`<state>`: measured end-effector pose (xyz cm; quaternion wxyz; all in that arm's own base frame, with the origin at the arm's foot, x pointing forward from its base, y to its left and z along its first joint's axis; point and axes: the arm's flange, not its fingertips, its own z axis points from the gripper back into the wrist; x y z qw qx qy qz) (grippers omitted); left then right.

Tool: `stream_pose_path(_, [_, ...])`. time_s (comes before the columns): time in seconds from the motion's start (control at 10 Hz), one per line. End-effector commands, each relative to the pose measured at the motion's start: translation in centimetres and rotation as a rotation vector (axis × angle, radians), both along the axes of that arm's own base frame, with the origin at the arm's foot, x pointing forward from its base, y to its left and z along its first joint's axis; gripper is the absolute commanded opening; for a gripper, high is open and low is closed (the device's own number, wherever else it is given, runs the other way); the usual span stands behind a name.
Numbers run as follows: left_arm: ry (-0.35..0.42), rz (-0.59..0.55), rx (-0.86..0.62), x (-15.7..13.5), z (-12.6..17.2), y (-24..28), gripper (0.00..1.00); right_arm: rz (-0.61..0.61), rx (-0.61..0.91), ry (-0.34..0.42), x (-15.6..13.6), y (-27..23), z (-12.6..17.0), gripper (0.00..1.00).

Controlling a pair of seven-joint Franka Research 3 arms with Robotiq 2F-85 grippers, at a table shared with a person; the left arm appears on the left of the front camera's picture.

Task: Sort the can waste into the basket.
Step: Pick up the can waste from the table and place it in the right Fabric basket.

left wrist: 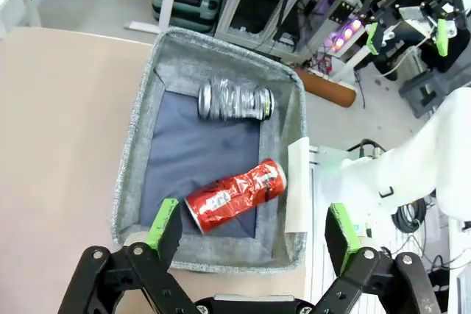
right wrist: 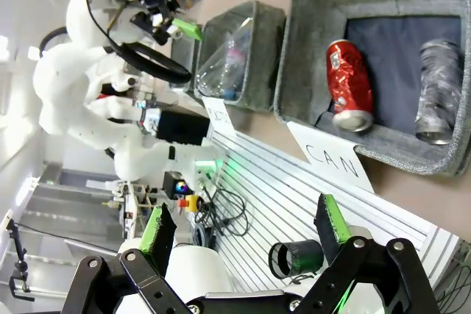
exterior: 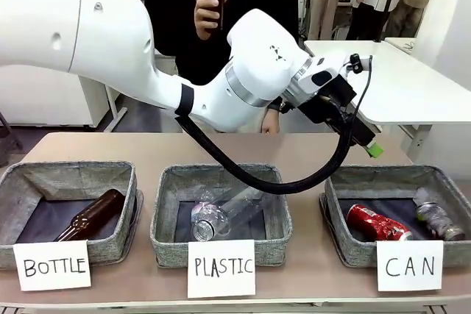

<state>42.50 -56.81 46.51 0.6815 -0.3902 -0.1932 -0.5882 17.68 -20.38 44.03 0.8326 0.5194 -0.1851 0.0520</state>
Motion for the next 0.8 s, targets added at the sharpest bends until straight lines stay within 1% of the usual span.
stream_pose_path(0.0, [0.016,0.006,0.004,-0.2,0.5,0.7,1.00,-0.005,0.011,-0.005,-0.1,0.0,0.3,1.00])
stream_pose_path(0.2, [0.037,0.048,0.020,0.5,1.1,1.2,1.00,-0.005,0.011,-0.005,-0.1,0.0,0.3,1.00])
stream_pose_path(0.3, [0.100,0.113,0.098,1.2,2.4,2.3,1.00,0.000,0.000,0.000,0.0,0.0,0.0,1.00])
stream_pose_path(0.4, [0.122,0.198,0.220,2.0,4.5,4.9,1.00,-0.022,0.012,0.009,1.4,1.0,1.2,1.00])
stream_pose_path(0.5, [0.136,0.301,0.258,2.7,7.3,8.8,1.00,0.014,0.016,-0.020,3.6,3.5,2.9,1.00])
stream_pose_path(0.6, [0.221,0.366,0.300,2.8,9.9,14.2,1.00,0.088,0.040,-0.083,6.1,7.2,4.8,1.00])
stream_pose_path(0.7, [0.301,0.479,0.292,2.2,12.1,21.3,1.00,0.187,0.053,-0.142,9.4,12.3,6.8,1.00])
